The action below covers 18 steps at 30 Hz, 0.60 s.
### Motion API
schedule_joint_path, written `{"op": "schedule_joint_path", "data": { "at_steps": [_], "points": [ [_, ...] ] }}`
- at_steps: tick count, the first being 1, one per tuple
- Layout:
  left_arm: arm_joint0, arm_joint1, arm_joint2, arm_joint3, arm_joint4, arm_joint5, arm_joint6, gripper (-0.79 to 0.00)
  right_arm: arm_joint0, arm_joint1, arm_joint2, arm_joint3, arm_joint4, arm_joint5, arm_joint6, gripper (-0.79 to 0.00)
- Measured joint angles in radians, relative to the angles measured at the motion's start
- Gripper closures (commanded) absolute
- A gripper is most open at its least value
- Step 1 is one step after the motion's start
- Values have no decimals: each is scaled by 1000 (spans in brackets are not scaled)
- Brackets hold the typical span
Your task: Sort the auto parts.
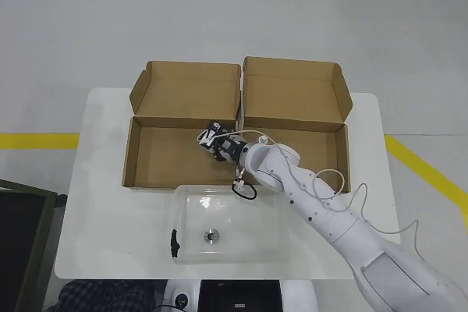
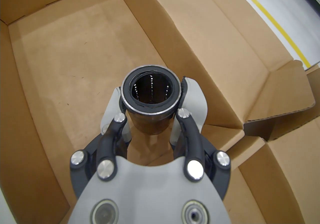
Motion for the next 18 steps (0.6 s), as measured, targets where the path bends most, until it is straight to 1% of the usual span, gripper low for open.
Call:
{"op": "schedule_joint_path", "data": {
  "at_steps": [3, 5, 7, 12, 18],
  "points": [
    [0, 0, 0, 0, 0, 0, 0, -785, -6, 0, 8, -11, -15, 0, 8, -391],
    [0, 0, 0, 0, 0, 0, 0, -785, -10, 0, 15, -18, -24, -4, 15, -471],
    [0, 0, 0, 0, 0, 0, 0, -785, -14, 0, 21, -25, -30, -7, 20, -517],
    [0, 0, 0, 0, 0, 0, 0, -785, -27, 1, 39, -56, -43, -12, 21, -582],
    [0, 0, 0, 0, 0, 0, 0, -785, -52, 7, 62, -143, -80, -23, 32, -653]
  ]
}}
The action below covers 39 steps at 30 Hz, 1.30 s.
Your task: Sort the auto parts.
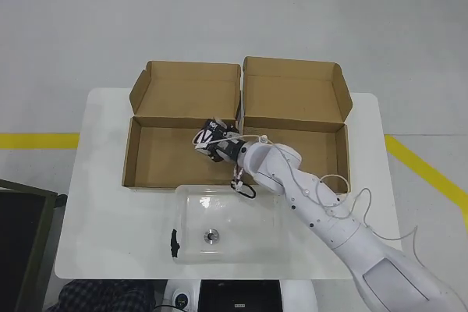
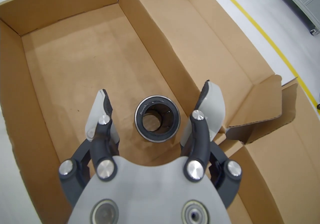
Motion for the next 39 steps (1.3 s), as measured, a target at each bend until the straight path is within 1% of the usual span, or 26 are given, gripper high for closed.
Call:
{"op": "schedule_joint_path", "data": {
  "at_steps": [5, 9, 13, 17, 23, 26, 31, 33, 37, 39],
  "points": [
    [0, 0, 0, 0, 0, 0, 0, -785, -40, 11, 27, -101, -23, -29, 15, -665],
    [0, 0, 0, 0, 0, 0, 0, -785, -81, 21, 48, -180, -26, -66, 38, -656],
    [0, 0, 0, 0, 0, 0, 0, -785, -128, 33, 65, -273, -37, -126, 71, -650],
    [0, 0, 0, 0, 0, 0, 0, -785, -178, 46, 75, -359, -57, -181, 98, -668],
    [0, 0, 0, 0, 0, 0, 0, -785, -262, 67, 94, -465, -88, -260, 110, -671],
    [0, 0, 0, 0, 0, 0, 0, -785, -301, 77, 100, -509, -106, -297, 116, -668],
    [0, 0, 0, 0, 0, 0, 0, -785, -355, 92, 100, -557, -129, -372, 127, -702],
    [0, 0, 0, 0, 0, 0, 0, -785, -373, 98, 100, -572, -135, -400, 131, -702],
    [0, 0, 0, 0, 0, 0, 0, -785, -399, 107, 102, -589, -146, -448, 139, -690],
    [0, 0, 0, 0, 0, 0, 0, -785, -410, 112, 104, -594, -149, -469, 145, -668]
  ]
}}
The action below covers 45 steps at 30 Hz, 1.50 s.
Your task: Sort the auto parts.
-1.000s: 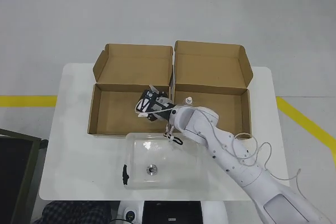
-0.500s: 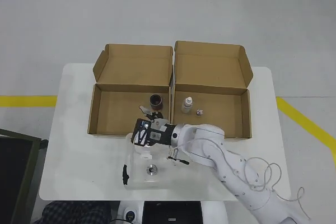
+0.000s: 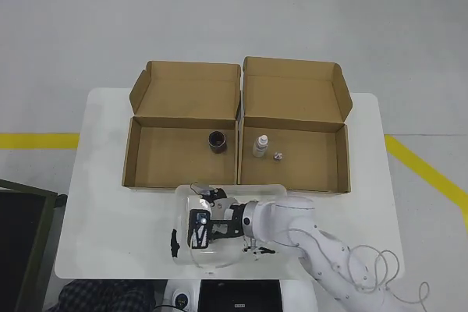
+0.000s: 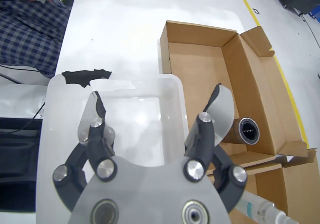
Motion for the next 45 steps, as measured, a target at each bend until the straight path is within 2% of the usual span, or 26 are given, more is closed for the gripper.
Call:
{"op": "schedule_joint_path", "data": {
  "at_steps": [8, 25, 45],
  "points": [
    [0, 0, 0, 0, 0, 0, 0, -785, -27, 15, 11, -4, 3, -58, 15, -610],
    [0, 0, 0, 0, 0, 0, 0, -785, -6, 23, -15, 82, 56, -95, 94, -668],
    [0, 0, 0, 0, 0, 0, 0, -785, 32, 19, -69, 178, 110, -69, 153, -634]
  ]
}}
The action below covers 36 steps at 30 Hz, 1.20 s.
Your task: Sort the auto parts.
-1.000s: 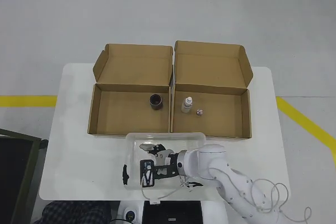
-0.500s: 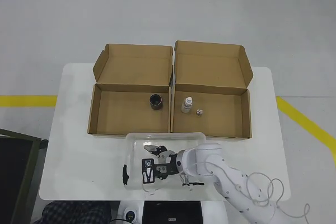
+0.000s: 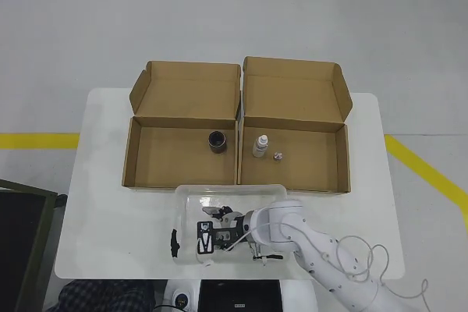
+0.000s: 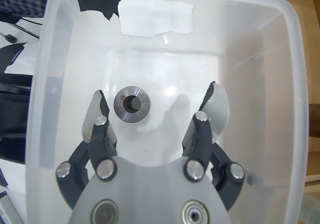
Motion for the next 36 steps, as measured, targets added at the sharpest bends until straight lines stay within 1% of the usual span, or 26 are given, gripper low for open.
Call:
{"op": "schedule_joint_path", "data": {
  "at_steps": [7, 9, 11, 13, 14, 16, 22, 23, 24, 25, 27, 28, 36],
  "points": [
    [0, 0, 0, 0, 0, 0, 0, -785, 13, -2, -20, 34, 5, 7, -3, -594],
    [0, 0, 0, 0, 0, 0, 0, -785, 17, -3, -26, 37, 7, 5, 0, -566],
    [0, 0, 0, 0, 0, 0, 0, -785, 22, -3, -32, 43, 9, 4, 4, -505],
    [0, 0, 0, 0, 0, 0, 0, -785, 26, -4, -38, 49, 11, 5, 6, -462],
    [0, 0, 0, 0, 0, 0, 0, -785, 28, -5, -41, 51, 12, 6, 7, -400],
    [0, 0, 0, 0, 0, 0, 0, -785, 31, -5, -46, 55, 14, 6, 8, -366],
    [0, 0, 0, 0, 0, 0, 0, -785, 40, -7, -56, 62, 29, 12, 16, -212],
    [0, 0, 0, 0, 0, 0, 0, -785, 41, -7, -58, 62, 31, 12, 18, -179],
    [0, 0, 0, 0, 0, 0, 0, -785, 41, -7, -60, 61, 34, 13, 20, -102],
    [0, 0, 0, 0, 0, 0, 0, -785, 42, -7, -61, 60, 37, 13, 22, -62],
    [0, 0, 0, 0, 0, 0, 0, -785, 43, -7, -63, 58, 43, 10, 24, -9],
    [0, 0, 0, 0, 0, 0, 0, -785, 44, -6, -64, 57, 45, 9, 25, 0],
    [0, 0, 0, 0, 0, 0, 0, -785, 44, -2, -53, 35, 85, 8, 7, 0]
  ]
}}
